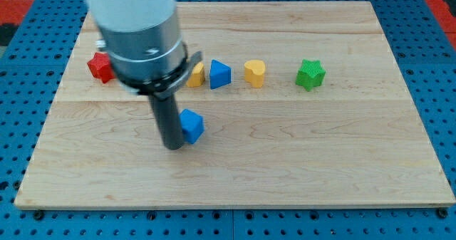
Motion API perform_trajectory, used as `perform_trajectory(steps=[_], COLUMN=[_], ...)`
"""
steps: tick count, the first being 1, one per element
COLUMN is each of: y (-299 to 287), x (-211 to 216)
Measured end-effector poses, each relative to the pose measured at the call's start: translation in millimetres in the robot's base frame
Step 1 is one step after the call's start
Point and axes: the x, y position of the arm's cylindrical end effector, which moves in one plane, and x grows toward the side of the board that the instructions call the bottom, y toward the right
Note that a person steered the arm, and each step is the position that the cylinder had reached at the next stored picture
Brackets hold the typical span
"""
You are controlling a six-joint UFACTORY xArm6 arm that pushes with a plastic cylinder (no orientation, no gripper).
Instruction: Slide the cube towards the triangle
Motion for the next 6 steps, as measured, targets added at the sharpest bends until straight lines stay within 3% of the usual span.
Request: perform_trajectory(steps=[5,6], y=[31,70], x=[-71,-71])
